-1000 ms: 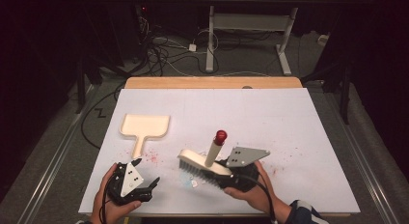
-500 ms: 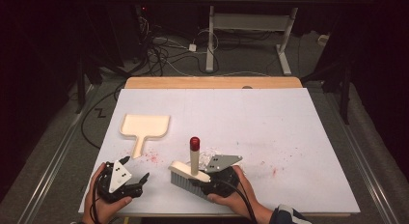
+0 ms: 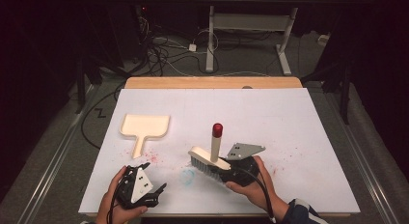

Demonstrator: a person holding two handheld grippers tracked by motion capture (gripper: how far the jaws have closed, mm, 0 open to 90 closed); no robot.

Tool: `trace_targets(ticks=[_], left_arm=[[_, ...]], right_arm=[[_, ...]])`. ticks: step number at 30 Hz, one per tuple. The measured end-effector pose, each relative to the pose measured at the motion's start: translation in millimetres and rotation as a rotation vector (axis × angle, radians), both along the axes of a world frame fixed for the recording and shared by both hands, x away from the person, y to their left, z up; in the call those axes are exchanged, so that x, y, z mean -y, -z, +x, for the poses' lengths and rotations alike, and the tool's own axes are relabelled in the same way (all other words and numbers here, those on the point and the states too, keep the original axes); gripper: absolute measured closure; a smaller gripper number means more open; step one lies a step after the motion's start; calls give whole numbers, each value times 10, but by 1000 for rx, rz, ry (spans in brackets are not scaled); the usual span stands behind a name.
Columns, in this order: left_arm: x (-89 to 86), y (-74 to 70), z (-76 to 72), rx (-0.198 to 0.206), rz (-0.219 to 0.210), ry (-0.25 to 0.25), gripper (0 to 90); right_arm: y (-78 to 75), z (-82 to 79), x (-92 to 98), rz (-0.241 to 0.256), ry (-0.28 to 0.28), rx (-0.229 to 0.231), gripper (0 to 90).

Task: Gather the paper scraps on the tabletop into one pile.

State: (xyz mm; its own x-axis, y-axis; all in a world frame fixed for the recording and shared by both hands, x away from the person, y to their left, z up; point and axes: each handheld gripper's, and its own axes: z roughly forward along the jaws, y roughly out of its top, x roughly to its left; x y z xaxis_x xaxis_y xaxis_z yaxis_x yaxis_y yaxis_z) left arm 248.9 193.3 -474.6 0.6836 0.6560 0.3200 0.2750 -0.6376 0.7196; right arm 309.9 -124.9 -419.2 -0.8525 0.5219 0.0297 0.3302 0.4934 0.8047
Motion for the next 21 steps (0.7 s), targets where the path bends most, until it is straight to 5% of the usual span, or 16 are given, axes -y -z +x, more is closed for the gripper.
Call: trace_targets(ticks=[11,16,21], left_arm=[[25,21,-7,-7,34,10,171],[48,26,1,-12,46,16,171],[80,32,17,-13,63,24,171]], right_arm=[[-296,-134,590,-20,-14,120,679],[-269,-96,1026,-59,152,157,679],[-124,48,1166,-124,296,177,679]])
